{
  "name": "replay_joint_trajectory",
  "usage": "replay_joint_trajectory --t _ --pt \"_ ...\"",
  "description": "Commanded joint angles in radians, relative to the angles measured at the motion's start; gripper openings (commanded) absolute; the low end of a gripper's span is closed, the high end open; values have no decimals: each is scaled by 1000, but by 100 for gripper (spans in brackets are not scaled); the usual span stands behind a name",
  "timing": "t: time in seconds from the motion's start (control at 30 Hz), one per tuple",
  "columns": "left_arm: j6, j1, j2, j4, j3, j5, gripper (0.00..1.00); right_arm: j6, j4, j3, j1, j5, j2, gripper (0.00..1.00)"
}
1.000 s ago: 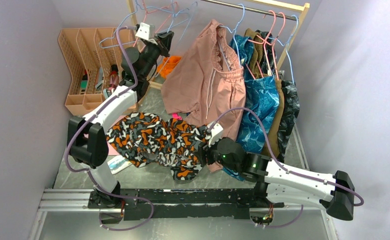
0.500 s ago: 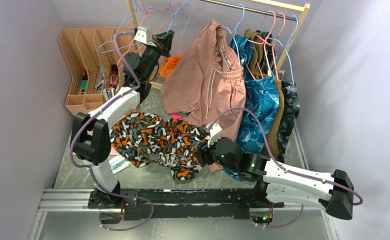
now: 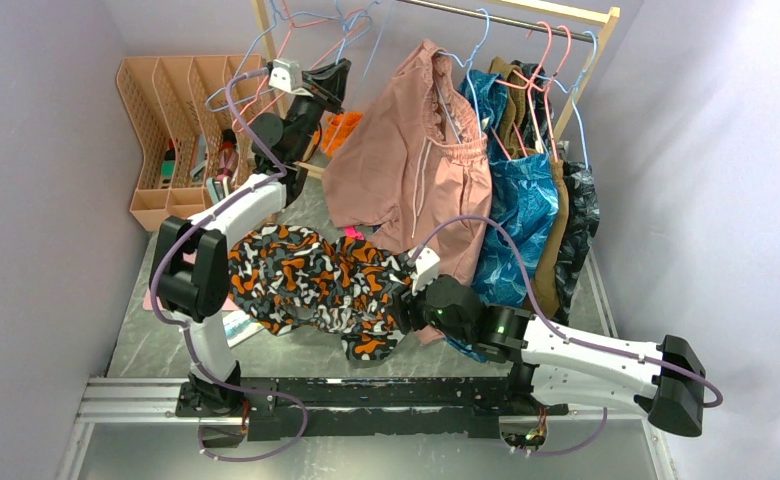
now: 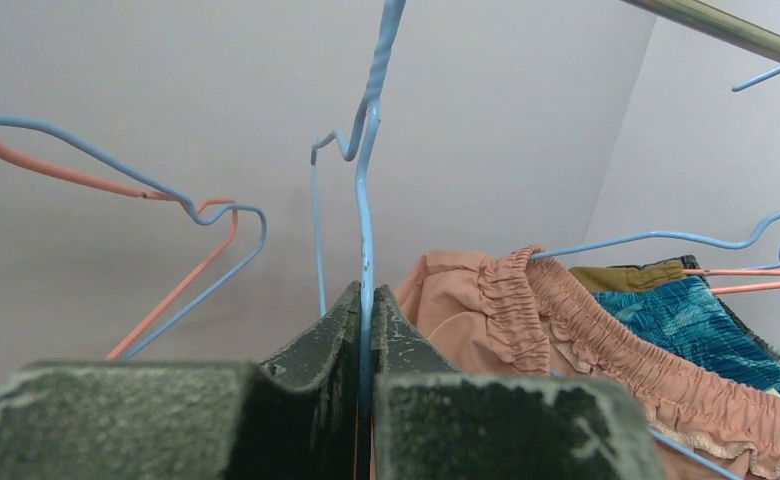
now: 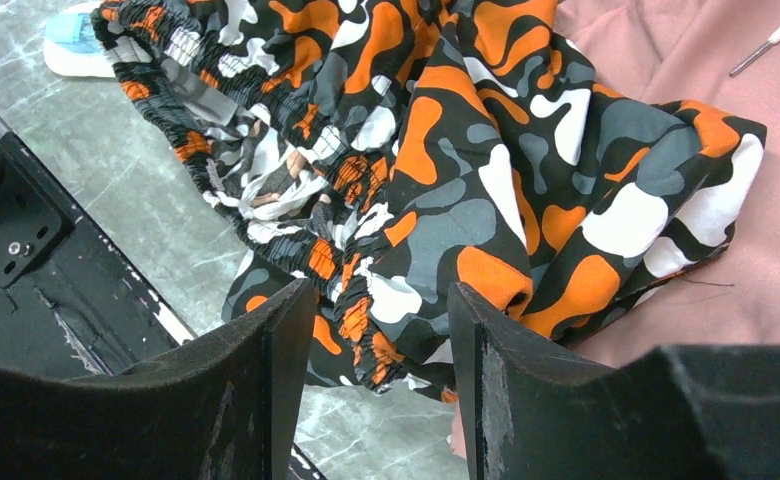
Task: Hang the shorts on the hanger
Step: Pick up the hanger from the clothesline.
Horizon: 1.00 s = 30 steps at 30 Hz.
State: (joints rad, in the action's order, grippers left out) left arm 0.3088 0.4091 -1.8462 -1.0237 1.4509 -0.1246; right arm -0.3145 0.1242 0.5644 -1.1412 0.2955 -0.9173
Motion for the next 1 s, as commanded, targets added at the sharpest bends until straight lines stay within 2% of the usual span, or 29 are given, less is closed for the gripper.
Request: replay_joint_trajectory --t 0.0,0.5,0.8,0.97 --pt "25 4 -5 -128 16 -9 7 -2 -30 2 -5 1 -4 55" --pt "46 5 3 -170 25 -43 7 5 -37 9 -6 5 -25 55" --pt "49 6 46 -196 -29 -50 7 8 -34 14 -6 9 -28 55" --pt "38 8 117 -193 -124 -37 7 10 -29 19 -6 14 -20 55"
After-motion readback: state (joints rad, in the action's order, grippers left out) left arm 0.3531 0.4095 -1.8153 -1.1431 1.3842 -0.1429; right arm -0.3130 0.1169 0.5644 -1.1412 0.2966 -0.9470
